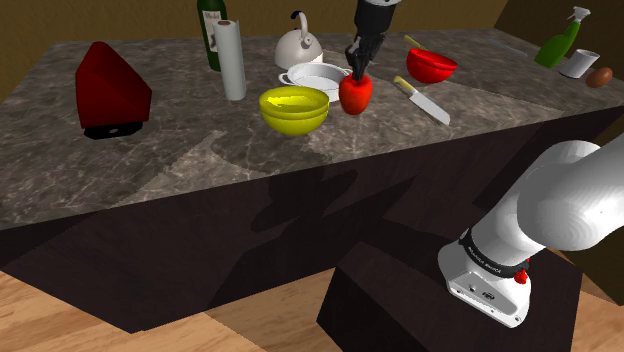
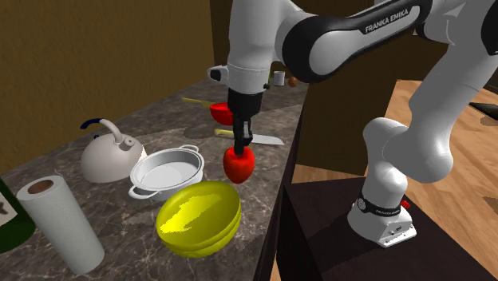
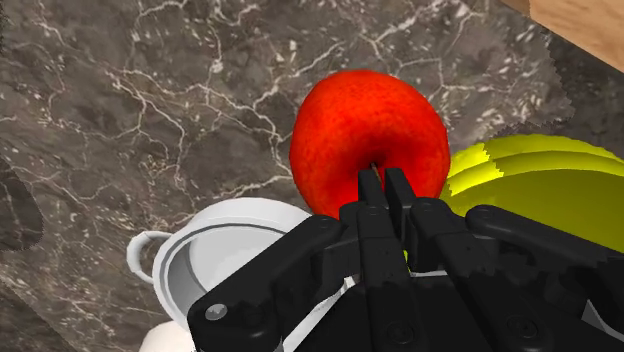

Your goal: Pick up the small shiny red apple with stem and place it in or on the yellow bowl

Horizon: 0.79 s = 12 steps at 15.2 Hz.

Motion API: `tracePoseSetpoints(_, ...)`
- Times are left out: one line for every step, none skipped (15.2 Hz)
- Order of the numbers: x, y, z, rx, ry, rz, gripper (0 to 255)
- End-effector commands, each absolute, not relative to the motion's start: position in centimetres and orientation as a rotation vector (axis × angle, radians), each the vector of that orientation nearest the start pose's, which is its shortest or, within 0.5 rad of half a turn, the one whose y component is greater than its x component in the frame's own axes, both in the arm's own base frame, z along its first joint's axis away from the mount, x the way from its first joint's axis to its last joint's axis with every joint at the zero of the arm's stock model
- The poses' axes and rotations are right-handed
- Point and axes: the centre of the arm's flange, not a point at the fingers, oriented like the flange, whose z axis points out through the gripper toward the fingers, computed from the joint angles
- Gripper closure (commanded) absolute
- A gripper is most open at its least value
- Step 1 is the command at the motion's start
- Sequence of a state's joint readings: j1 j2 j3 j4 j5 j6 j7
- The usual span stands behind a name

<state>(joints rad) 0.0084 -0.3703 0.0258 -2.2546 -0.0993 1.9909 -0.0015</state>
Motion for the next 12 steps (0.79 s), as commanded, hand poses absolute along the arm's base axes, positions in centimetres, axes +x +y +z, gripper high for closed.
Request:
tracePoseSetpoints(45.3,1.1,53.2,-3.235,-0.113,-0.174,255)
tracePoseSetpoints(45.3,1.1,53.7,-3.235,-0.113,-0.174,255)
tracePoseSetpoints(45.3,1.1,54.2,-3.235,-0.113,-0.174,255)
tracePoseSetpoints(45.3,1.1,54.8,-3.235,-0.113,-0.174,255)
tracePoseSetpoints(45.3,1.1,55.3,-3.235,-0.113,-0.174,255)
tracePoseSetpoints(45.3,1.1,55.8,-3.235,-0.113,-0.174,255)
tracePoseSetpoints(45.3,1.1,56.3,-3.235,-0.113,-0.174,255)
tracePoseSetpoints(45.3,1.1,56.9,-3.235,-0.113,-0.174,255)
tracePoseSetpoints(45.3,1.1,57.4,-3.235,-0.113,-0.174,255)
tracePoseSetpoints(45.3,1.1,57.9,-3.235,-0.113,-0.174,255)
tracePoseSetpoints(45.3,1.1,58.5,-3.235,-0.113,-0.174,255)
tracePoseSetpoints(45.3,1.1,59.0,-3.235,-0.113,-0.174,255)
